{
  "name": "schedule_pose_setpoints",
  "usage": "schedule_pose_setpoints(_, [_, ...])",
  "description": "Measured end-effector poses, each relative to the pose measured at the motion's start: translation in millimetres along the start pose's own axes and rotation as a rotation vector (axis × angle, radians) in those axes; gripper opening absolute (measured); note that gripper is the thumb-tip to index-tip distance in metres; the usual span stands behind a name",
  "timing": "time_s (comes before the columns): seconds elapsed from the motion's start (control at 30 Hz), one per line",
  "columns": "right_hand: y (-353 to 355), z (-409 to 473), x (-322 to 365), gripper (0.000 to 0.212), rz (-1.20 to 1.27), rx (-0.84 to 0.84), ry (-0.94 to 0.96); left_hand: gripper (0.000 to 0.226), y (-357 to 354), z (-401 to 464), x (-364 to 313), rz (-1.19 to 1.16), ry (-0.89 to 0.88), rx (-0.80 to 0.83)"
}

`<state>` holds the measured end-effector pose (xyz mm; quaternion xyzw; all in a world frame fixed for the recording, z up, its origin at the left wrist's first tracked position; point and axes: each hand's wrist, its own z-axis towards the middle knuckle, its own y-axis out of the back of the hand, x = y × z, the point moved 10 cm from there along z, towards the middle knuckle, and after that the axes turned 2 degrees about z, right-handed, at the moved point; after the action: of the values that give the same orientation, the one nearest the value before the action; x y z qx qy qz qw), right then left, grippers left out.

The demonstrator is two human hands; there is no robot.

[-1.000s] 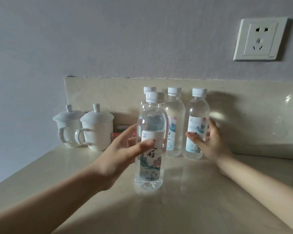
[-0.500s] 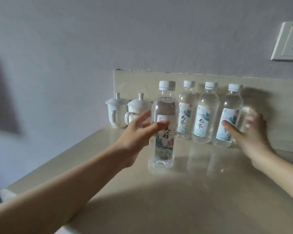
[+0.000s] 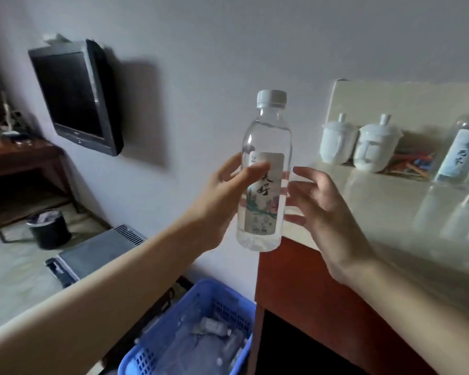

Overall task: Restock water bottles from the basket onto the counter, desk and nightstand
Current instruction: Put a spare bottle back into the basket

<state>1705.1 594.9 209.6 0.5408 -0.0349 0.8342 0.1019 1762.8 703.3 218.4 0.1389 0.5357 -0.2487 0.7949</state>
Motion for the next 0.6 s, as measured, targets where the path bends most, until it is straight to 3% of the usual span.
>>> schedule_pose_setpoints(0.1, [-61.9, -10.4, -32.8, 0.049, 0.053, 0.012, -0.102, 0.024, 55.0, -34.7, 8.9, 0.008, 0.034, -0.051])
schedule_pose_setpoints(0.23, [-124.0, -18.1, -64.2, 0.020, 0.087, 0.043, -0.174, 0.022, 109.7, -68.3, 29.4, -0.012, 0.105, -0.138])
schedule_pose_setpoints(0.33, [-155.6, -16.7, -83.3, 0.015, 0.086, 0.073, -0.214, 0.022, 141.4, -80.3, 45.4, -0.012, 0.147, -0.162])
schedule_pose_setpoints(0.6, [-201.5, 12.0, -130.7, 0.018, 0.047, 0.093, -0.281, 0.058, 204.7, -68.9, 97.7, -0.009, 0.266, -0.183])
